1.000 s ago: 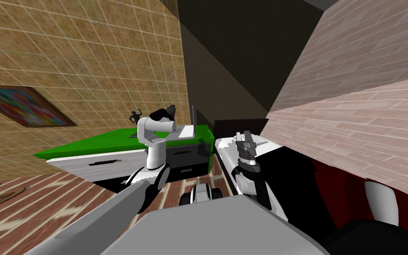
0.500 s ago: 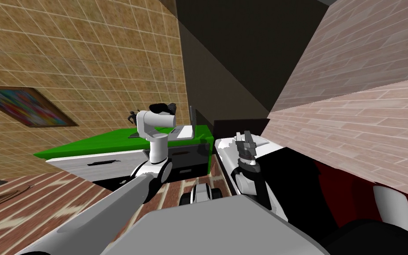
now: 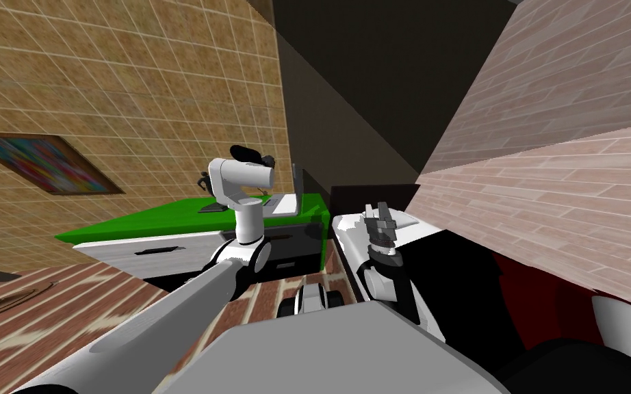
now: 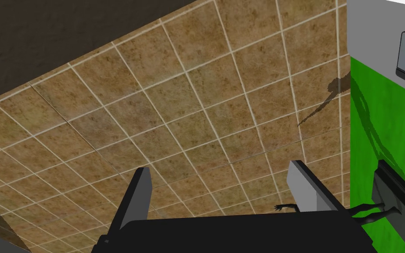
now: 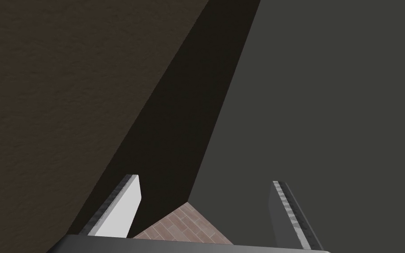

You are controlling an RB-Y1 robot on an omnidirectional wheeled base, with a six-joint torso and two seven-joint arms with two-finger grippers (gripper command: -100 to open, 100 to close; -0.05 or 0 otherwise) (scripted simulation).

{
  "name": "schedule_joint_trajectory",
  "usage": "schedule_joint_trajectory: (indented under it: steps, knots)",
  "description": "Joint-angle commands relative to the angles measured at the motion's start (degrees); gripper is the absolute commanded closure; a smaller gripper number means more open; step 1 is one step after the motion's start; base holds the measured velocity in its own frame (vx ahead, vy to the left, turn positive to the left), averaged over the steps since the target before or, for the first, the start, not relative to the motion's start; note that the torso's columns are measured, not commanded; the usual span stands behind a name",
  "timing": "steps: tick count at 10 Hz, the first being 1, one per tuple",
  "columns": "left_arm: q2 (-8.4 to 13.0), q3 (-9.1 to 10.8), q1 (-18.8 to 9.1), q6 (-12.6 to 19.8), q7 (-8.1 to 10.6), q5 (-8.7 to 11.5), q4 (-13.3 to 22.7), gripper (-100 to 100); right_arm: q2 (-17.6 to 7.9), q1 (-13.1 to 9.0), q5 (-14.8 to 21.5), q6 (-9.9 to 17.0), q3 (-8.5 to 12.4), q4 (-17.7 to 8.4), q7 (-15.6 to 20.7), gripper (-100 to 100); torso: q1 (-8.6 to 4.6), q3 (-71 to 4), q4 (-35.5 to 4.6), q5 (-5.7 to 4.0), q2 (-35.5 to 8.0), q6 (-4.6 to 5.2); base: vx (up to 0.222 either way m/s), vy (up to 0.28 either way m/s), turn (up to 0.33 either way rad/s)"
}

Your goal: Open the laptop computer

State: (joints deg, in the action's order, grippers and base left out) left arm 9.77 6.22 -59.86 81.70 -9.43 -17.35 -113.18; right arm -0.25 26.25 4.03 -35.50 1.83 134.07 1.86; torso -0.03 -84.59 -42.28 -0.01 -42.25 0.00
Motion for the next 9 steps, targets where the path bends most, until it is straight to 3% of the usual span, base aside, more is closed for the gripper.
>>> schedule_joint_trajectory:
  steps: [1,4,6,7,9]
  knots:
    - [-1.23,0.19,-3.39,4.27,-0.44,-0.50,1.20,-100,0.00,0.00,0.00,0.00,0.00,0.00,0.00,0,0.06,0.02,0.00,0.02,-0.03,0.00,0.012,-0.035,0.024]
    - [-2.23,0.31,-5.37,7.31,-0.71,-0.78,1.80,-100,0.00,0.00,0.00,0.00,0.00,0.00,0.00,0,0.03,0.03,-0.01,0.01,-0.04,0.00,0.013,-0.030,0.017]
    - [-4.60,0.50,-8.70,10.87,-1.17,-1.26,2.80,-100,0.00,0.00,0.00,0.00,0.00,0.00,0.00,0,0.02,0.01,0.00,0.01,-0.02,0.00,0.018,-0.037,0.026]
    - [-4.60,0.50,-8.70,11.41,-1.17,-1.26,2.80,-100,0.00,0.00,0.00,0.00,0.00,0.00,0.00,0,-0.02,0.01,0.00,-0.01,-0.01,0.00,0.015,-0.032,0.011]
    - [-7.36,0.64,-11.06,14.33,-1.50,-1.60,3.47,-100,0.00,0.00,0.00,0.00,0.00,0.00,0.00,0,0.06,0.02,-0.01,0.02,-0.04,0.00,0.015,-0.027,0.018]
